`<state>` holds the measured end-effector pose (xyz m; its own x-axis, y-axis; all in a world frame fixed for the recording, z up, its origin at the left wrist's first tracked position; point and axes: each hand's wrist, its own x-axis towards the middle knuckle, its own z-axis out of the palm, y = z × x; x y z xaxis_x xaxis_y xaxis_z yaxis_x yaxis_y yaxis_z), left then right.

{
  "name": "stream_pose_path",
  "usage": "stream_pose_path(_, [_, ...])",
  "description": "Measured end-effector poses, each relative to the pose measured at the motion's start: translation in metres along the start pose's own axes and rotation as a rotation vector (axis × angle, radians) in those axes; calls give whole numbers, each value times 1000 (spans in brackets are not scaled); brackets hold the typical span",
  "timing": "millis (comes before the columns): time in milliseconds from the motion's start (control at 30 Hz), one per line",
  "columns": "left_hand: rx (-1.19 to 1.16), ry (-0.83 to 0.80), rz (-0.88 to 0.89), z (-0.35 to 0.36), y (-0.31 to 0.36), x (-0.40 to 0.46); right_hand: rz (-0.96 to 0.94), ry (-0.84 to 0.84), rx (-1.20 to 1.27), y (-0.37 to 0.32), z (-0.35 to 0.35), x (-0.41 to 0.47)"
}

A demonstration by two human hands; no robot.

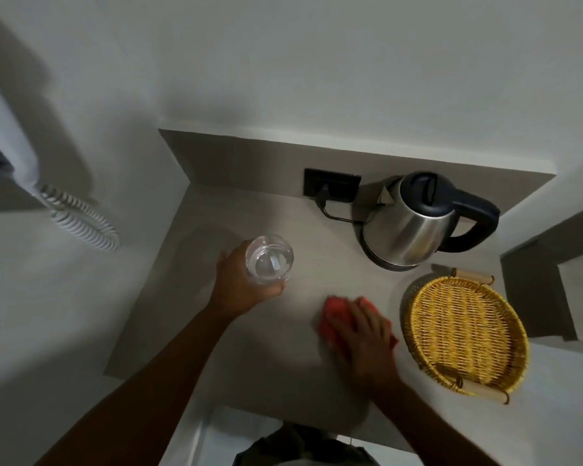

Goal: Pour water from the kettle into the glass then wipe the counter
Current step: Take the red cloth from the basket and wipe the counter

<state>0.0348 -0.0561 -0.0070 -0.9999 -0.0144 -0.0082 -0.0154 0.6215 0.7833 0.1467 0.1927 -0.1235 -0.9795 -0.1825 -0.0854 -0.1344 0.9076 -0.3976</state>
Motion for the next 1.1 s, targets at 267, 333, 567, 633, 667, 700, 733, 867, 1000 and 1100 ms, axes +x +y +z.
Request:
stream_pose_path(267, [-86,16,-13,0,2,-15,-271,-54,-8,-77,16,88])
stream_pose_path(333, [-91,23,-14,-1,3,-16,-129,-42,-26,-69,3,120])
stream_pose_path(567, [-37,-51,-20,26,-4,-7,91,69,-84,1,-16,76])
stream_pose_path(633, [-59,-72,-16,40,-4,-4,116,80,-98,10,-11,47])
stream_pose_path(667, [-72,-80,-4,46,-3,-4,128,76,-103,12,-9,38])
stream_pose_path(700, [-81,-85,16,51,-2,-4,137,74,-109,12,-8,33])
stream_pose_path(733, [-78,-87,41,57,0,-3,143,74,-114,12,-8,31])
stream_pose_path(867, [-32,-89,93,70,-6,-2,169,64,-117,5,-14,34])
stream_pose_path(1000, [-32,-112,83,77,-20,-1,189,29,-126,-2,-19,37])
stream_pose_path(1100, [-40,-109,90,79,-25,-1,198,12,-142,-4,-23,41])
